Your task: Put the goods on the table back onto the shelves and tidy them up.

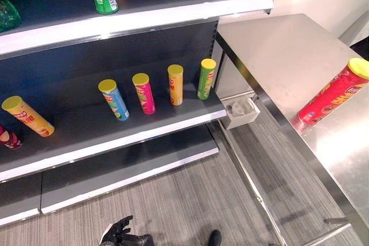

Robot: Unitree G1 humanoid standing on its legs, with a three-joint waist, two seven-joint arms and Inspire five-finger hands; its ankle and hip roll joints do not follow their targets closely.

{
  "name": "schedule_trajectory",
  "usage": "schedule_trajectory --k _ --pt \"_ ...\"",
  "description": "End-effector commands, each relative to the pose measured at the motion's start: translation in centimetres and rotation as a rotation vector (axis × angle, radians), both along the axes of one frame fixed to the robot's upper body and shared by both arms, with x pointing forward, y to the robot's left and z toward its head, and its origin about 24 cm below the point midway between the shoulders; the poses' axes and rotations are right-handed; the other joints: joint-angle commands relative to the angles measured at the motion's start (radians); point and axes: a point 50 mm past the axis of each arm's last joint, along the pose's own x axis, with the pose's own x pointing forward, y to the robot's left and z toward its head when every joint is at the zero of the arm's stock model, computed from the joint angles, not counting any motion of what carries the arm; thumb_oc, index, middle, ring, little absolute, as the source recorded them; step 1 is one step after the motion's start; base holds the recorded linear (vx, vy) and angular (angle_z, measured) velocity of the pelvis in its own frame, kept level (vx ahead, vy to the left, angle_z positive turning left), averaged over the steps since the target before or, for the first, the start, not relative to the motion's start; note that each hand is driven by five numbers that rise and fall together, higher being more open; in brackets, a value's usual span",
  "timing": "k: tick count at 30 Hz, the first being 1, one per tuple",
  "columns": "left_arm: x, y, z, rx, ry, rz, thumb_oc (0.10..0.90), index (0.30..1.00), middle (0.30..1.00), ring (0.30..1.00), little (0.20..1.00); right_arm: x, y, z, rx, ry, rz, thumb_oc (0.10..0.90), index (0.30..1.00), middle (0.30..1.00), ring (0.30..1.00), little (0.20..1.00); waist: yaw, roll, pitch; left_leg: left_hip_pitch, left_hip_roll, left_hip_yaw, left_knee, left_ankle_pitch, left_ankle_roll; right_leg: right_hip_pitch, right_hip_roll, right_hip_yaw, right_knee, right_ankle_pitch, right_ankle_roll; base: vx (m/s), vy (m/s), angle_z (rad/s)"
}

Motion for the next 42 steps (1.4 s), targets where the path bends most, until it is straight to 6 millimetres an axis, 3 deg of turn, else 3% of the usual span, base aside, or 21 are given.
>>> schedule_trajectory --k 1,6,14,34,36,37,42 --pt "2.0 2.5 2.0 0.097 -0.087 -0.078 0.800 0.900 0.900 0.900 0.900 0.2 2.0 4.6 -0.076 -0.169 0.081 0.800 0.900 0.900 0.900 0.900 0.031 -0.098 -0.033 0.051 -0.011 0.032 0.002 -0.090 -0.002 0.019 -0.036 0.058 0.007 -0.056 0.078 0.00 0.000 0.00" --pt "1.8 3.0 2.1 0.111 -0.086 -0.074 0.800 0.900 0.900 0.900 0.900 1.7 2.7 2.6 -0.103 -0.032 0.112 0.800 0.900 0.900 0.900 0.900 0.034 -0.108 -0.022 0.047 -0.016 0.031 0.002 -0.091 0.000 0.018 -0.042 0.059 0.007 -0.051 0.079 0.00 0.000 0.00" --pt "1.5 2.6 1.9 0.104 -0.080 -0.080 0.800 0.900 0.900 0.900 0.900 2.3 2.5 1.3 -0.161 0.075 0.071 0.800 0.900 0.900 0.900 0.900 0.041 -0.111 -0.011 0.044 -0.021 0.025 0.002 -0.093 0.003 0.017 -0.048 0.058 0.007 -0.048 0.081 0.00 0.000 0.00" --pt "1.4 2.3 1.6 0.102 -0.070 -0.077 0.800 0.900 0.900 0.900 0.900 2.8 1.4 -1.5 -0.075 0.113 0.013 0.800 0.900 0.900 0.900 0.900 0.049 -0.102 0.009 0.031 -0.017 0.008 0.002 -0.085 0.001 0.014 -0.045 0.048 0.007 -0.053 0.075 0.00 0.000 0.00" --pt "1.5 2.3 1.7 0.104 -0.074 -0.075 0.800 0.900 0.900 0.900 0.900 2.9 1.4 -1.8 -0.069 0.118 0.009 0.704 0.756 0.756 0.756 0.756 0.052 -0.098 0.011 0.034 -0.016 0.007 0.002 -0.088 0.000 0.019 -0.043 0.045 0.007 -0.057 0.075 0.00 0.000 0.00" --pt "1.6 2.3 1.7 0.106 -0.074 -0.074 0.800 0.900 0.900 0.900 0.900 2.9 1.3 -1.9 -0.068 0.130 0.002 0.400 0.300 0.300 0.300 0.300 0.052 -0.097 0.012 0.035 -0.016 0.006 0.002 -0.088 0.000 0.020 -0.044 0.044 0.007 -0.057 0.076 0.00 0.000 0.00" --pt "1.5 2.4 1.7 0.107 -0.072 -0.070 0.800 0.900 0.900 0.900 0.900 2.8 0.9 -2.7 -0.042 0.142 -0.010 0.400 0.300 0.300 0.300 0.300 0.050 -0.094 0.010 0.040 -0.019 0.004 0.002 -0.090 0.002 0.026 -0.044 0.042 0.007 -0.060 0.075 0.00 -0.001 0.01"
